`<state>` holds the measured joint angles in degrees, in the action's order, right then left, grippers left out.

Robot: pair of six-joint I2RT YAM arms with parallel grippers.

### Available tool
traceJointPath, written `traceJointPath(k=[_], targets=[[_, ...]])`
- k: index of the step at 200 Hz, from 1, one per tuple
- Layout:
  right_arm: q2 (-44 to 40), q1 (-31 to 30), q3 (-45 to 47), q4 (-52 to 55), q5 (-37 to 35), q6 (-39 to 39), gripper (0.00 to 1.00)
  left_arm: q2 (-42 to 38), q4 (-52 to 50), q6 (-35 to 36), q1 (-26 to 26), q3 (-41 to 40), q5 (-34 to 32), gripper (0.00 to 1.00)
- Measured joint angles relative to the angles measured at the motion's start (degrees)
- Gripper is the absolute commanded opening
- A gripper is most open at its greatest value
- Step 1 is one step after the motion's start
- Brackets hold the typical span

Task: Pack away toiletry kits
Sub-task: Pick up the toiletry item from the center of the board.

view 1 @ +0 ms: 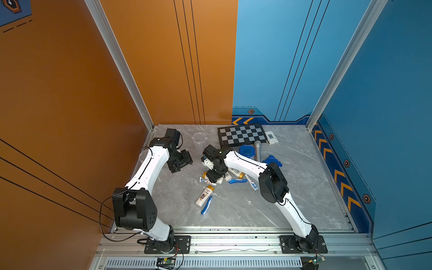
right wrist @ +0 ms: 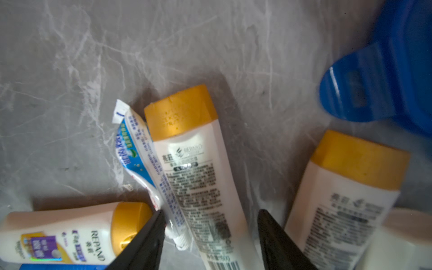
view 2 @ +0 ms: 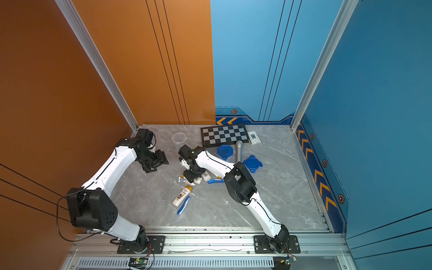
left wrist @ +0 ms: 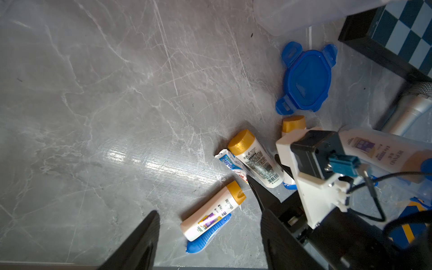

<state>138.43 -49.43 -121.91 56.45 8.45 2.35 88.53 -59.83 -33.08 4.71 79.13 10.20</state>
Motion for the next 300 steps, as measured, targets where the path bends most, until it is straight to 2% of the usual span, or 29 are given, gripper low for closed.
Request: traceJointPath(k=[102,130,176,183,197,214,258,300], targets=[[-1.1,0.3,2.9,-3.5,-2.0,-1.1,0.55,1.1,0.3,0.0,1.7,1.7,1.9,0.75],[-1.7,0.5,4.6,-5.2,-2.9,-1.4,0.46,1.6,0.3,0.0,1.8,1.8,2.1,0.76],[-2.1,0.6,6.8,-5.8,-4.2,-2.2,0.47,2.7,0.3,0.0,2.8,2.0,2.2,0.77],[-2.1,0.6,6.8,-5.9,-4.3,-2.2,0.45,3.0,0.3,0.0,3.1,2.0,2.3,0.78],[-2.2,0.7,7.1,-6.2,-4.4,-2.1,0.34,3.7,0.4,0.0,3.5,2.0,2.8,0.78],[-3.1,0.8,8.5,-7.6,-4.1,-2.3,0.26,4.0,0.6,0.0,3.6,2.0,3.8,0.77],[-9.1,1.9,18.8,-14.0,0.5,-2.1,0.19,4.0,2.9,0.2,3.6,0.7,7.8,0.76],[-14.5,4.0,23.7,-19.5,7.1,1.0,0.19,2.2,7.2,-1.3,3.6,-5.0,13.2,0.79]])
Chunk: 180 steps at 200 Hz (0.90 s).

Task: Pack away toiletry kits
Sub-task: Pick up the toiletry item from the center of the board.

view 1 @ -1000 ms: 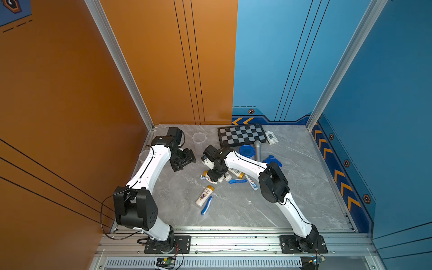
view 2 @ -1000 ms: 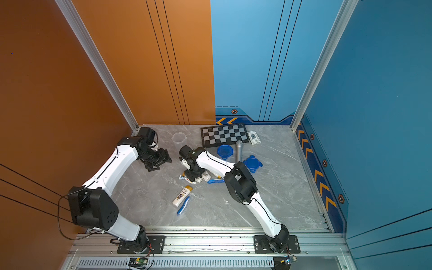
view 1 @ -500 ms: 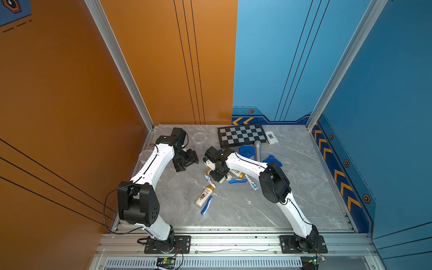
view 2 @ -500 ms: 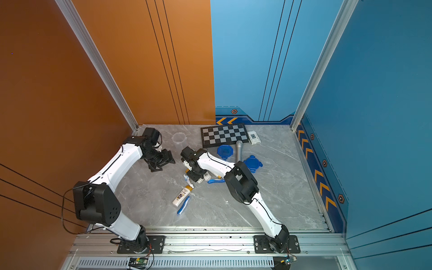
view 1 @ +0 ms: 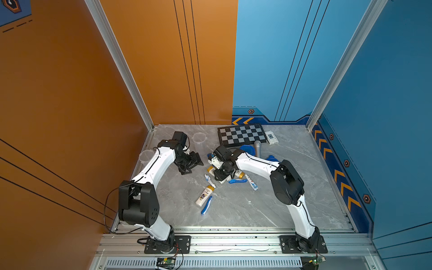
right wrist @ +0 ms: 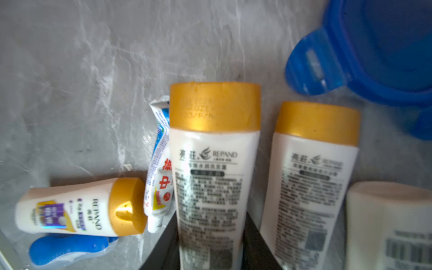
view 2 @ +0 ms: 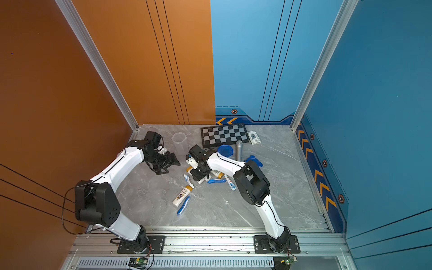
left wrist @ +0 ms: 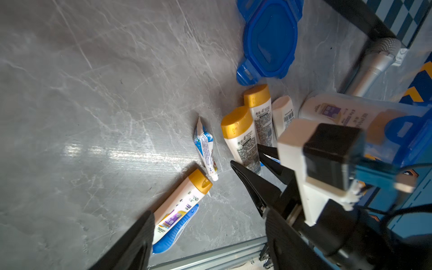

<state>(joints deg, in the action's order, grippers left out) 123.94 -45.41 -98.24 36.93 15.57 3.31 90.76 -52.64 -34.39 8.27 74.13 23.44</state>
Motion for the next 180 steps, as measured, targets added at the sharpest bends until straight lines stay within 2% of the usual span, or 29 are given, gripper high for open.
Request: traceJointPath(k=[30,32,36,91,96,116,146,180], targets=[[-5.0,1.2,2.1,-3.8,4.3,2.2,0.2,-0.7,2.4,-0.8,0.0,-1.0,4.2,0.85],[-5.2,1.2,2.1,-3.9,4.5,2.4,0.2,-0.7,2.6,-0.8,0.0,-1.0,4.4,0.89],[-5.8,1.3,2.1,-4.4,4.9,2.6,0.2,-0.7,2.9,-0.8,0.0,-1.0,4.8,0.9],[-9.4,1.3,2.1,-8.3,8.9,4.0,0.22,0.1,10.0,-3.5,0.3,-1.0,9.6,0.87],[-9.5,1.3,2.1,-8.4,9.1,4.1,0.22,0.4,10.6,-3.8,0.4,-1.0,9.9,0.82],[-9.5,1.3,2.2,-8.7,9.8,4.3,0.22,1.9,12.4,-4.6,1.2,-0.9,11.0,0.74],[-9.5,1.3,2.2,-8.8,10.7,4.5,0.24,2.8,14.4,-5.9,2.1,-1.0,12.2,0.52],[-9.5,1.3,2.2,-9.3,12.3,4.5,0.26,2.8,17.0,-6.8,2.2,-1.5,13.4,0.34]])
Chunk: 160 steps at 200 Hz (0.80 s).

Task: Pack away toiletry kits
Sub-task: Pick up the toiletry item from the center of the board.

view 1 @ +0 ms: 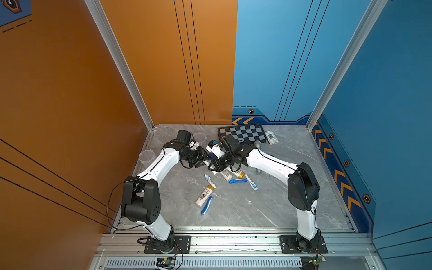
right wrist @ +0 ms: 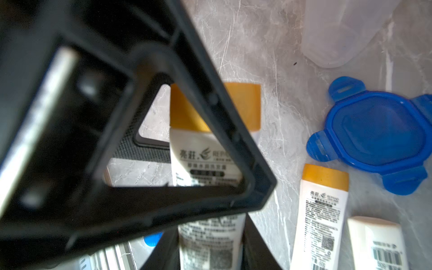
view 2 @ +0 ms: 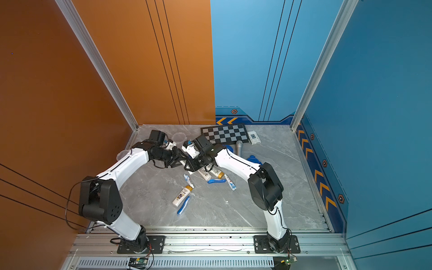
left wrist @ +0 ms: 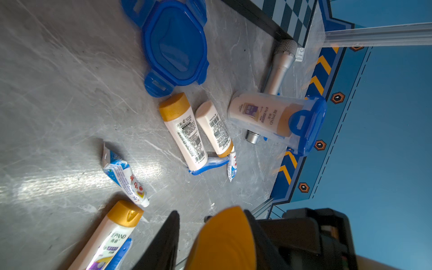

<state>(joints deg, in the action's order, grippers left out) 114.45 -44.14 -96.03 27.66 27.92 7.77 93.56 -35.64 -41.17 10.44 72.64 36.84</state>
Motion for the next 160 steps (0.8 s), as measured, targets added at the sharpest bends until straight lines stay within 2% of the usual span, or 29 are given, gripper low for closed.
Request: traceJointPath(k=[20,39,48,66,87,107,160], targets=[[0.0,0.0,0.0,0.1,1.0,0.2,0.27,-0.1,0.8,0.7,0.0,-0.3,1.0,0.18],[0.0,0.5,0.0,0.0,2.1,0.5,0.35,-0.3,1.7,1.6,0.0,-0.4,1.4,0.12],[0.0,0.6,-0.1,0.1,2.2,0.6,0.41,-0.3,1.8,1.9,0.0,-0.4,1.3,0.11],[0.0,0.7,-0.7,0.3,1.8,0.9,0.64,-0.5,1.7,2.3,-0.3,-0.2,0.3,0.07],[0.0,1.2,-2.9,1.9,-0.6,1.3,0.79,-0.6,1.0,3.4,-0.4,1.4,-3.3,0.0],[0.0,2.3,-6.1,4.4,-3.4,0.8,0.83,-0.6,0.3,5.2,-0.4,6.2,-8.8,0.0],[0.0,5.4,-12.8,11.5,-13.0,1.8,0.84,0.6,0.8,10.5,-1.7,21.0,-25.2,0.0]])
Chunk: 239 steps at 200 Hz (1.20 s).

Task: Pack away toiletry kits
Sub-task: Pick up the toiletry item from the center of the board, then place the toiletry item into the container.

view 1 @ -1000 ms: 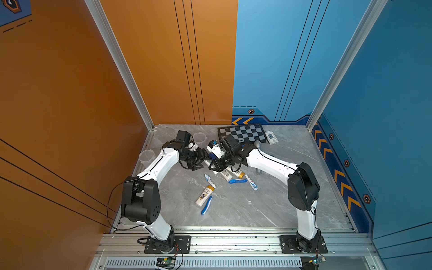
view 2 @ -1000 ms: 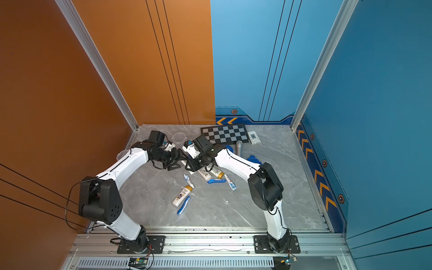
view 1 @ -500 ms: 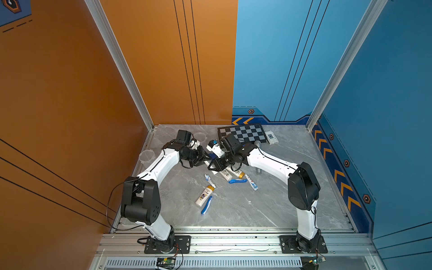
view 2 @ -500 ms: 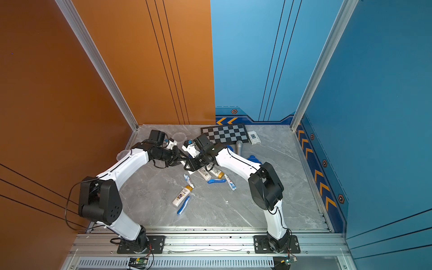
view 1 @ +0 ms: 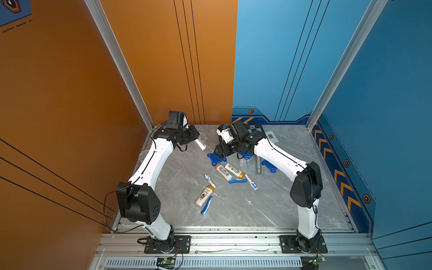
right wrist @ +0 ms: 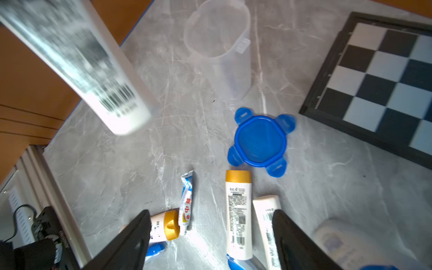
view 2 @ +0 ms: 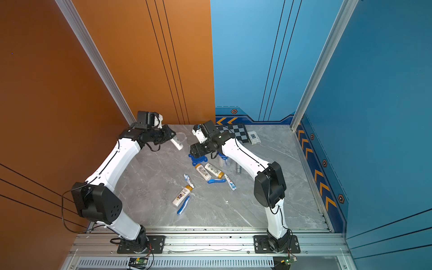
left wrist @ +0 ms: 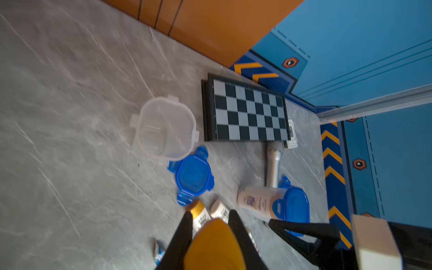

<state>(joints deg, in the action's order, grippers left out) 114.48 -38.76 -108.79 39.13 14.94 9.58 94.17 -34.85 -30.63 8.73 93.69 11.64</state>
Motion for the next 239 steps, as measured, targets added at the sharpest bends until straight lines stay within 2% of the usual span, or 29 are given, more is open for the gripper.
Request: traceJointPath(k=[42,100,205,239], targets=[[1.8,-0.7,-3.7,5.2,-4.2,3.0,0.84,7.6,1.9,7.6,1.9,8.4,-12.3,0.0],[5.8,-2.9,-5.2,11.3,-6.4,4.3,0.83,19.3,2.7,15.8,5.0,16.4,-20.7,0.0],[6.0,-4.9,-4.7,14.3,-7.5,4.4,0.82,21.7,5.2,18.0,5.9,13.3,-23.5,0.0],[6.0,-5.9,-2.8,14.4,-7.5,4.5,0.82,23.1,5.4,18.0,5.9,12.3,-23.4,0.08]])
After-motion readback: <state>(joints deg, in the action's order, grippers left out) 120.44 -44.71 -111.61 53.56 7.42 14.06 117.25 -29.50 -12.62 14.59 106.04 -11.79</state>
